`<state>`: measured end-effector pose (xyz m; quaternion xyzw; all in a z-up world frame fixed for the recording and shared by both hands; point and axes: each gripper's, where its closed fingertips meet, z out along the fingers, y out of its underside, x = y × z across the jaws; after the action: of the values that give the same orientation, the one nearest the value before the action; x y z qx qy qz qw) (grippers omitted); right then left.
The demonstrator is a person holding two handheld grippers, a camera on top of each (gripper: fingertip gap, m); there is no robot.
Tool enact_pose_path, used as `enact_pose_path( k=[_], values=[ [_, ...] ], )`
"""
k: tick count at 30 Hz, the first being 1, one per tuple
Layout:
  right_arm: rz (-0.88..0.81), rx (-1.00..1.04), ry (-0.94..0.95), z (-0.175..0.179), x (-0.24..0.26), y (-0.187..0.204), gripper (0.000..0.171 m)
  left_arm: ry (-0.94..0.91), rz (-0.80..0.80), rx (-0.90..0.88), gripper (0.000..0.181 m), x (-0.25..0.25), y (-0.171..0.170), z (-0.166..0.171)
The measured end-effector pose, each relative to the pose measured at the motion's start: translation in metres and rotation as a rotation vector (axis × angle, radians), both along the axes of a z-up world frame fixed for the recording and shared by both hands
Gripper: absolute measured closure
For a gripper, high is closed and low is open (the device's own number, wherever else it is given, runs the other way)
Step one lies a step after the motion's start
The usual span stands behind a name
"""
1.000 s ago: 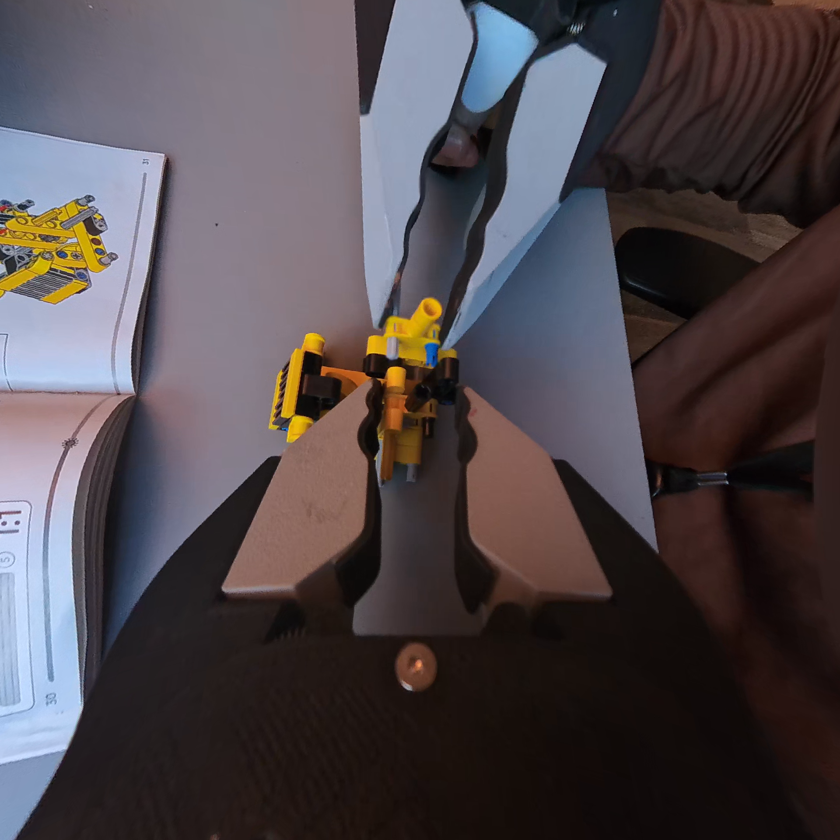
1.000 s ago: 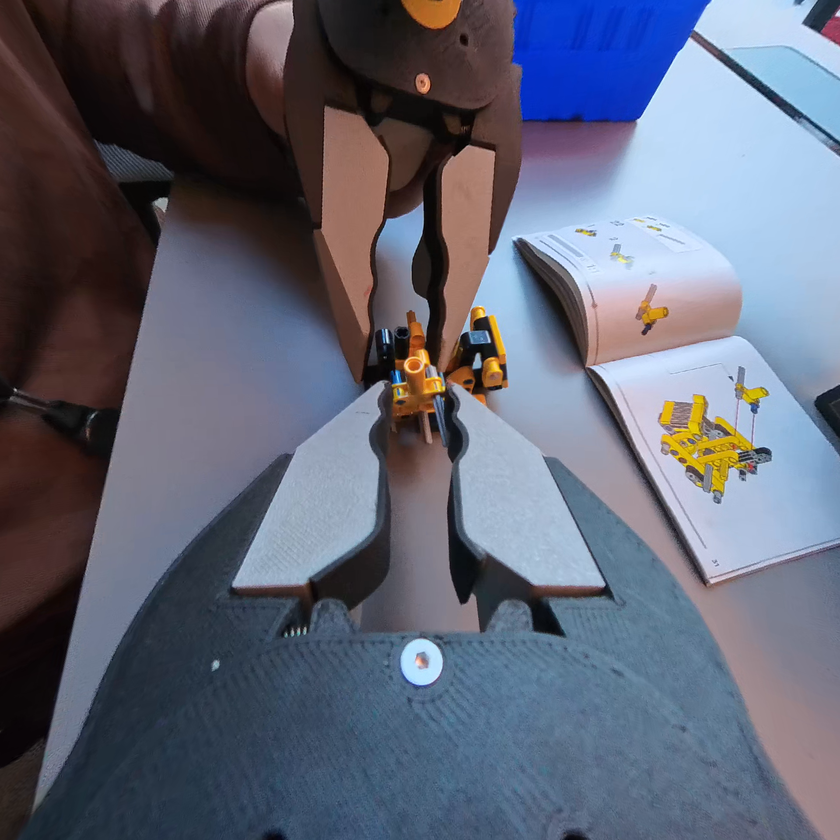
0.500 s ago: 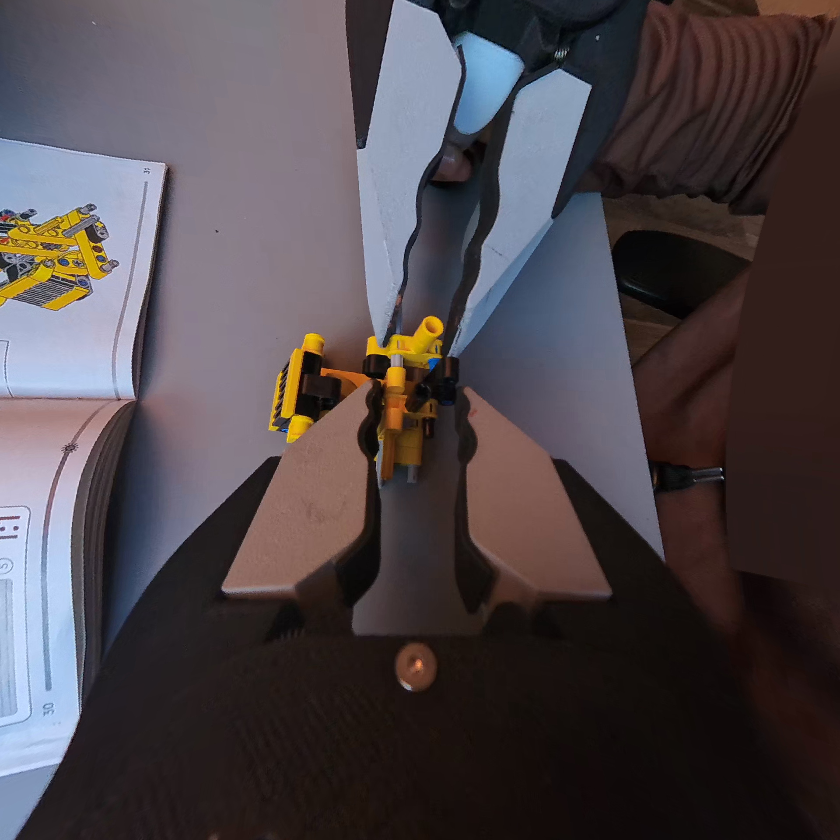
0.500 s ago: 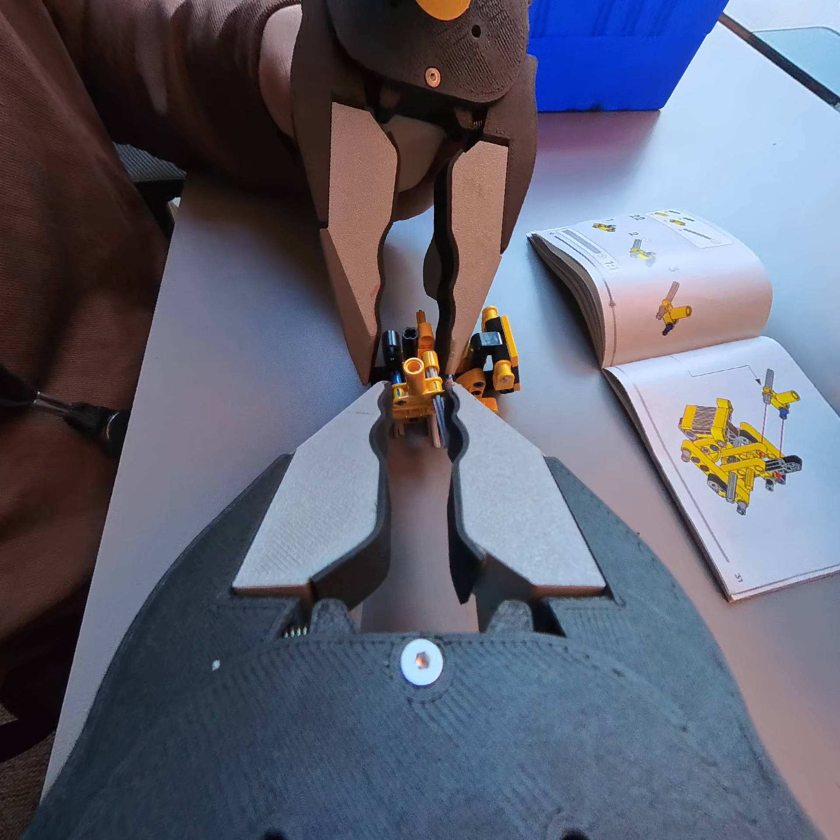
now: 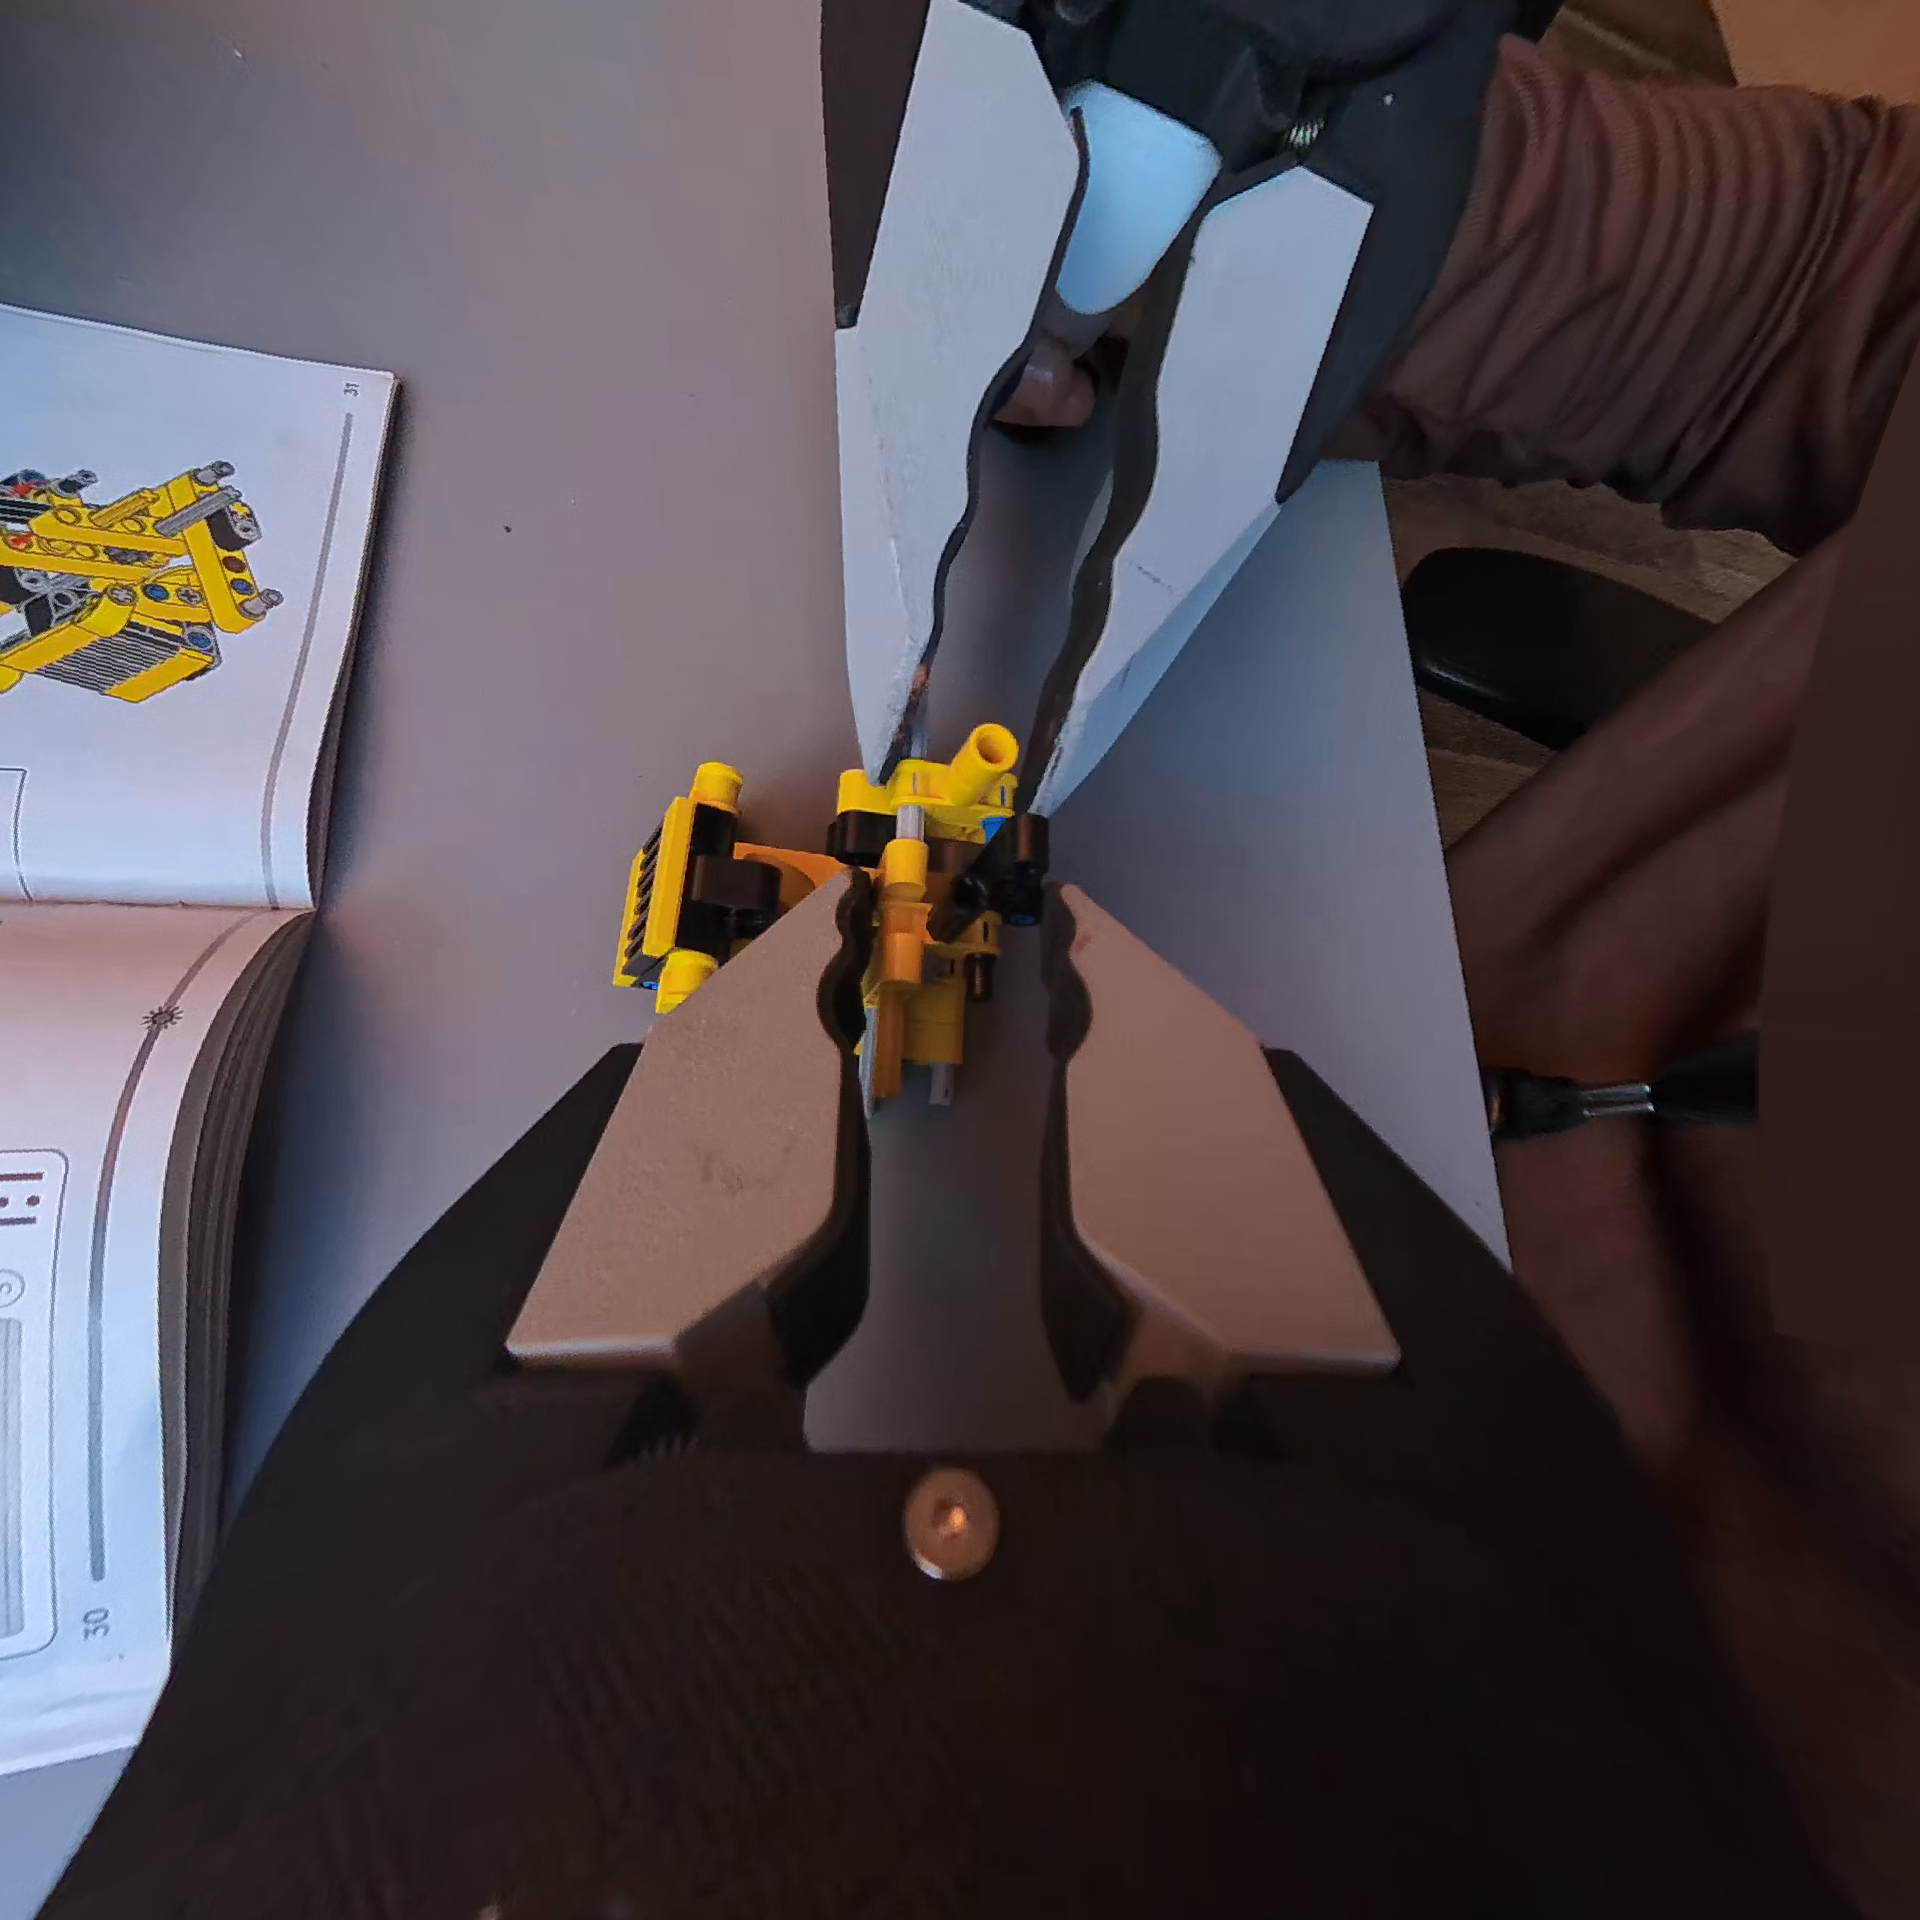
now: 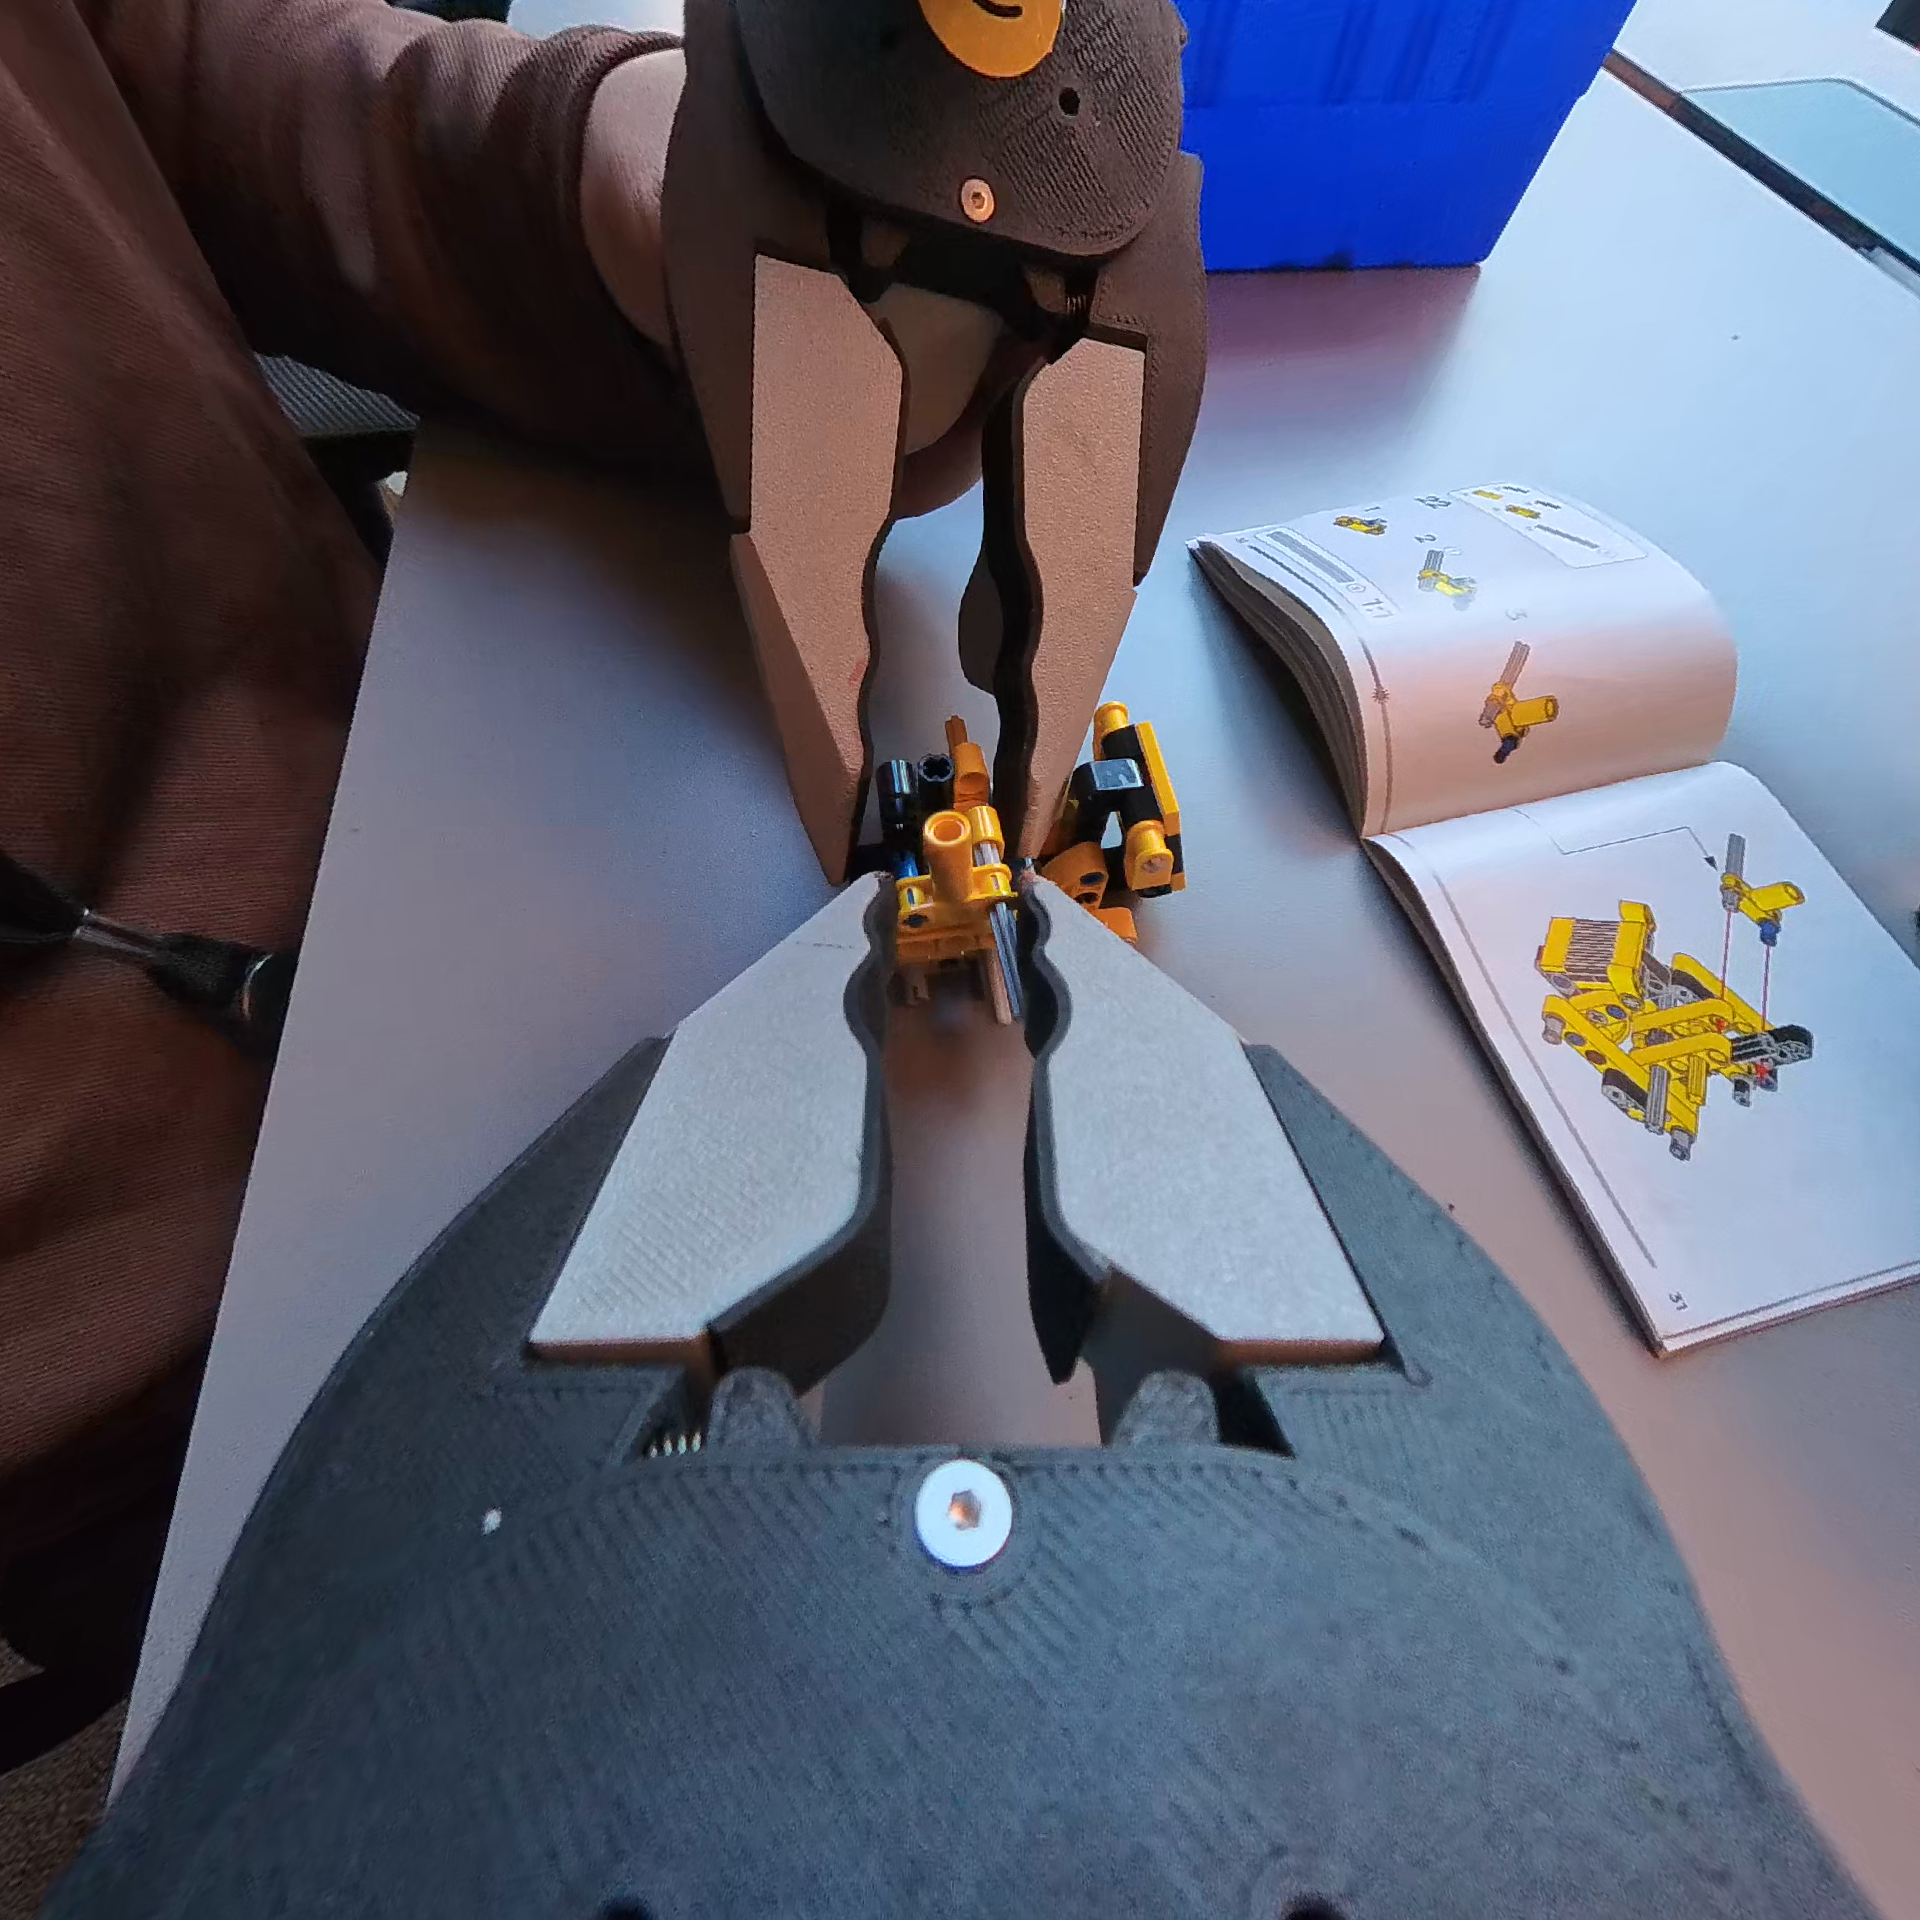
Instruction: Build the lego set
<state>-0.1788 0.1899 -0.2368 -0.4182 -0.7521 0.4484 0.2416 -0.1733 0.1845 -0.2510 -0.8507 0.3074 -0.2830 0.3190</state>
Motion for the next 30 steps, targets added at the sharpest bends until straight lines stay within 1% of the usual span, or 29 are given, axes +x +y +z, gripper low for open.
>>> enact_pose_path(
  k=[5, 12, 22, 27, 30],
  values=[
    [-0.001, -0.030, 0.010, 0.004, 0.001, 0.001, 0.150, -0.004, 0.002, 0.000, 0.151, 0.000, 0.000, 0.000],
    [0.004, -0.030, 0.003, 0.003, 0.001, 0.000, 0.156, -0.003, -0.003, 0.004, 0.151, 0.000, 0.000, 0.000],
    [-0.027, -0.095, 0.017, 0.009, 0.000, 0.007, 0.157, -0.030, -0.001, -0.029, 0.150, -0.001, -0.003, -0.003],
    [-0.122, -0.125, 0.055, 0.017, 0.000, 0.026, 0.157, -0.001, -0.001, 0.011, 0.144, -0.005, -0.005, 0.000],
    [-0.155, -0.148, 0.078, 0.022, 0.005, 0.032, 0.157, -0.007, 0.001, 0.051, 0.135, -0.008, -0.006, 0.012]
  ],
)
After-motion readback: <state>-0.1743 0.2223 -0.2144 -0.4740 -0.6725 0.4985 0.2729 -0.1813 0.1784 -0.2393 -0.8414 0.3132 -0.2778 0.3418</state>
